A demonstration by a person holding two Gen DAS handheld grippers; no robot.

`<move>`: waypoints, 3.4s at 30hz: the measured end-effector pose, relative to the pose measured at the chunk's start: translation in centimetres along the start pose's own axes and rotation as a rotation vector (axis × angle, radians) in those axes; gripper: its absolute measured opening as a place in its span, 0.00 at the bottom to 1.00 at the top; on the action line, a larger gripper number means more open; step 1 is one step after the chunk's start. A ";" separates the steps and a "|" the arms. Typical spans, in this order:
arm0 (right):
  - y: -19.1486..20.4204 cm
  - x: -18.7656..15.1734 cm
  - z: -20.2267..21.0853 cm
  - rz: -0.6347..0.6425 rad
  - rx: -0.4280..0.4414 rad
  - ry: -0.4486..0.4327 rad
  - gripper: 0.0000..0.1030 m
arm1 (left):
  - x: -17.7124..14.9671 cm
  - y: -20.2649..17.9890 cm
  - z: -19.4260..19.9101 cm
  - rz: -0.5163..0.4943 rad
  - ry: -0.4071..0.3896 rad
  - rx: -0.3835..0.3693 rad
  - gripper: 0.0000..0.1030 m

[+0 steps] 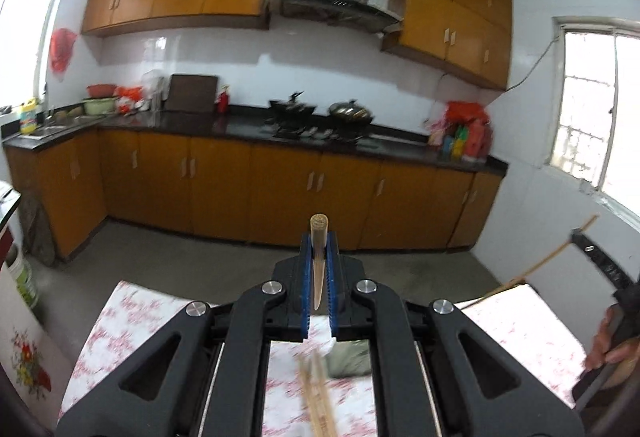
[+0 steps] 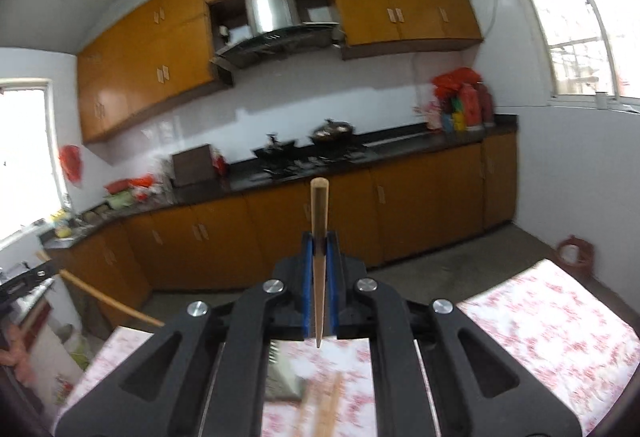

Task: Organize utensils
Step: 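Carry the chopstick in the left tool over the green holder while the right tool carries its chopstick there, then open the left tool to drop its chopstick into the holder while the right tool opens too, then lower the left tool onto the next chopsticks and close it while the right tool grasps one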

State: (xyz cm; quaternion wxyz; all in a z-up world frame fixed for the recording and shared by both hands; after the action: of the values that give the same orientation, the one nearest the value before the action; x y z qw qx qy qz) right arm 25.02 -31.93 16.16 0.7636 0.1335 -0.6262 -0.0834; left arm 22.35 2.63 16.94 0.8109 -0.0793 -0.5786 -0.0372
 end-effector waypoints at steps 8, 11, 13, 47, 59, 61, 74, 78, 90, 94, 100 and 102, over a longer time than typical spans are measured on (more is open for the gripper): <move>4.0 -0.7 -1.6 0.031 0.088 0.021 0.08 | -0.7 -3.4 -1.6 -0.006 0.028 -0.090 0.07; 4.5 -1.9 -2.8 0.042 0.089 0.051 0.08 | -2.3 -4.0 -3.0 -0.005 0.071 -0.102 0.07; 4.5 -2.9 -3.7 0.052 0.082 0.070 0.08 | -3.3 -4.1 -3.7 -0.004 0.099 -0.105 0.07; -4.7 -12.4 -1.9 -0.013 -0.115 0.206 0.31 | -8.3 0.4 -2.1 0.076 0.143 0.003 0.14; -5.4 -29.1 -5.9 -0.034 -0.108 0.605 0.24 | -20.7 4.4 -4.8 0.065 0.372 0.128 0.18; -5.0 -30.4 -6.4 -0.021 -0.106 0.630 0.23 | -22.7 4.6 -5.2 0.083 0.417 0.122 0.18; -4.7 -33.0 -7.3 0.034 -0.133 0.692 0.18 | -27.1 3.4 -6.1 0.088 0.503 0.086 0.18; -4.6 -33.1 -7.4 0.086 -0.161 0.682 0.12 | -27.8 2.7 -6.5 0.094 0.519 0.061 0.18; -11.6 -31.0 -7.3 -0.028 -0.327 0.631 0.08 | -30.3 -0.1 -7.7 0.098 0.582 -0.020 0.18; -11.8 -31.2 -7.1 -0.013 -0.328 0.626 0.08 | -31.3 -0.8 -8.2 0.094 0.604 -0.030 0.18; -11.3 -31.4 -7.4 -0.002 -0.331 0.623 0.08 | -32.2 -1.3 -8.5 0.075 0.615 -0.024 0.18; -11.0 -31.5 -7.1 0.000 -0.330 0.623 0.08 | -32.2 -1.4 -8.6 0.060 0.611 -0.010 0.18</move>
State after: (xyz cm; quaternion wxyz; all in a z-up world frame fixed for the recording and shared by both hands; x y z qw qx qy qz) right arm 26.05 -32.38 -17.90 0.9292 0.0272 -0.3414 -0.1388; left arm 19.62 -1.23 -16.06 0.9477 -0.0853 -0.3052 -0.0381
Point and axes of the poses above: each gripper's, at about its wrist camera, not at the fingertips, and z roughly against the way its jaws point, y to its left, x to its top, the point moved 7 cm from there along -z, roughly the way its jaws point, and after that the axes turned 4 degrees about -z, right-handed, at the moved point
